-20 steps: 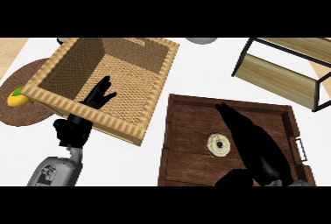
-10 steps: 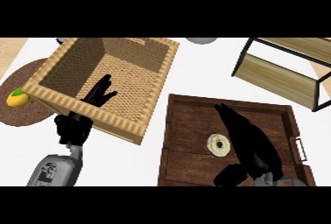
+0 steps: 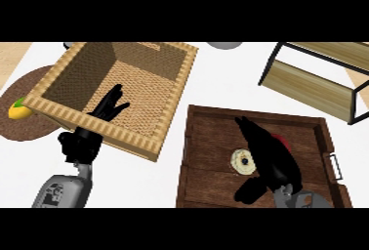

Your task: Pick the cupcake from the tray and place it in the tiered shelf

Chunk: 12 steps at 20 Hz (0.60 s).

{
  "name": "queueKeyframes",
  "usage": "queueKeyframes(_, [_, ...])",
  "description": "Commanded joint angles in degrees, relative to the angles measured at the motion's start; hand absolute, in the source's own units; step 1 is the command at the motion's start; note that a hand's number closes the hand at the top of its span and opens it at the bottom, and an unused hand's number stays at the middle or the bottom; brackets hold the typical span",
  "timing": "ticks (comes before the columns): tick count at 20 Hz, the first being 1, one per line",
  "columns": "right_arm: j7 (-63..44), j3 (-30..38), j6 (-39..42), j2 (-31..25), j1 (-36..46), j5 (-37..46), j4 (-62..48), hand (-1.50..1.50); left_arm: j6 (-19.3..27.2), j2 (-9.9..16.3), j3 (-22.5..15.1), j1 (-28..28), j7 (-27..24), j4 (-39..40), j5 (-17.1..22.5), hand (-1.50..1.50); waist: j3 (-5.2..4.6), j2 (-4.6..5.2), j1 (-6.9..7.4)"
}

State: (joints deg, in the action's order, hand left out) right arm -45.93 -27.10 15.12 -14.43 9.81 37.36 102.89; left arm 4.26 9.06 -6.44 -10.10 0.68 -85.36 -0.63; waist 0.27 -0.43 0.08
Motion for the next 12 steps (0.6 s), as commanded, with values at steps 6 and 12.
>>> queueKeyframes(6, [6.49,0.17,-0.53,0.47,-3.95,3.24,-3.54,-1.50,0.16,-0.86,-1.10,0.99,3.56,-0.32,-3.75,0.00,-0.26,0.39,-0.10])
queueKeyframes(12, [11.30,-1.56,0.53,-1.08,-4.23,6.19,-5.51,1.50,-2.58,0.54,0.90,3.09,-0.53,1.83,-2.71,0.00,-0.27,0.42,-0.05])
